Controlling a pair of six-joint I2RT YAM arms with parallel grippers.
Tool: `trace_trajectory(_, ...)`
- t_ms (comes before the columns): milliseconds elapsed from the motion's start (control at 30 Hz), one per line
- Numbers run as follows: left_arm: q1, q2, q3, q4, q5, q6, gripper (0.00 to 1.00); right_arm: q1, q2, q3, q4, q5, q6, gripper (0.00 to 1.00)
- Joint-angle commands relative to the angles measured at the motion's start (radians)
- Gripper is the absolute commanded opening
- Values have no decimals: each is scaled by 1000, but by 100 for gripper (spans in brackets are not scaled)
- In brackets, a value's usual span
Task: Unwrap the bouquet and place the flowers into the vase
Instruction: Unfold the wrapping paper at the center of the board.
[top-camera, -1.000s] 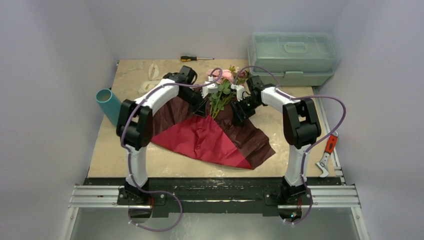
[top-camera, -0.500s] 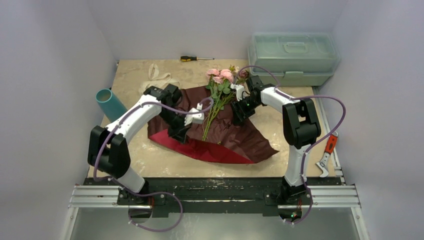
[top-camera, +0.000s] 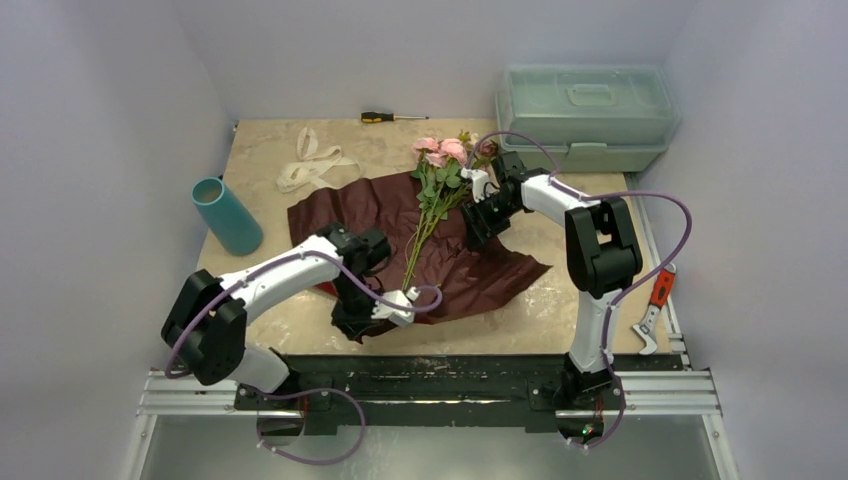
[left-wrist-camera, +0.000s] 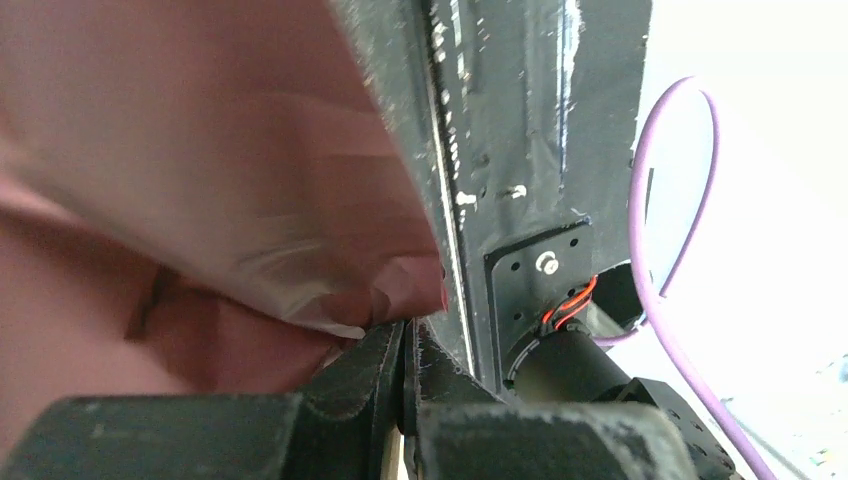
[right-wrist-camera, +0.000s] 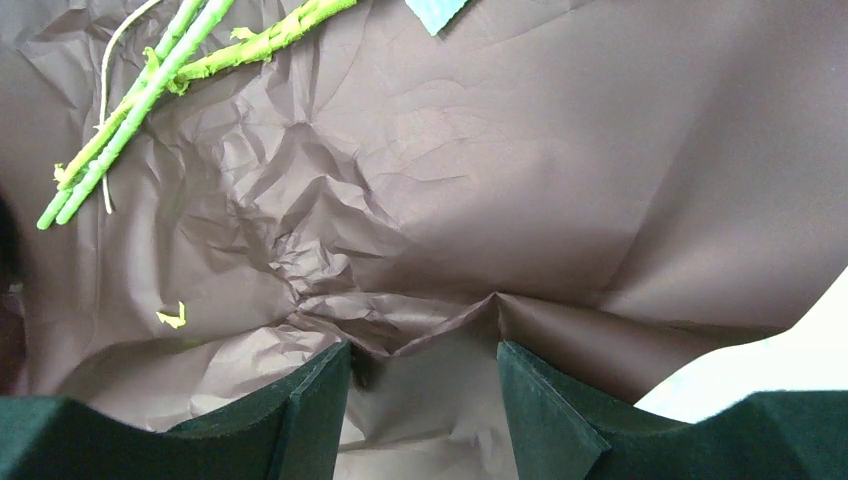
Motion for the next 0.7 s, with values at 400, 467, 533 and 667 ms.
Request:
trace_trajectory(400,-286,92,508,-20,164,-226,95,0,20,-36,36,101,-21,62)
trace_trajectory(467,-267,120,683,-27,210,-302,96,1,20,-31,35,103,-26,63)
trace_trajectory(533,-129,166,888,7,317,-455,97,2,17,-30,33,101,-28,64)
trace_trajectory(667,154,240,942,247,239,-695,96,4,0,-35,35,80,-30,65)
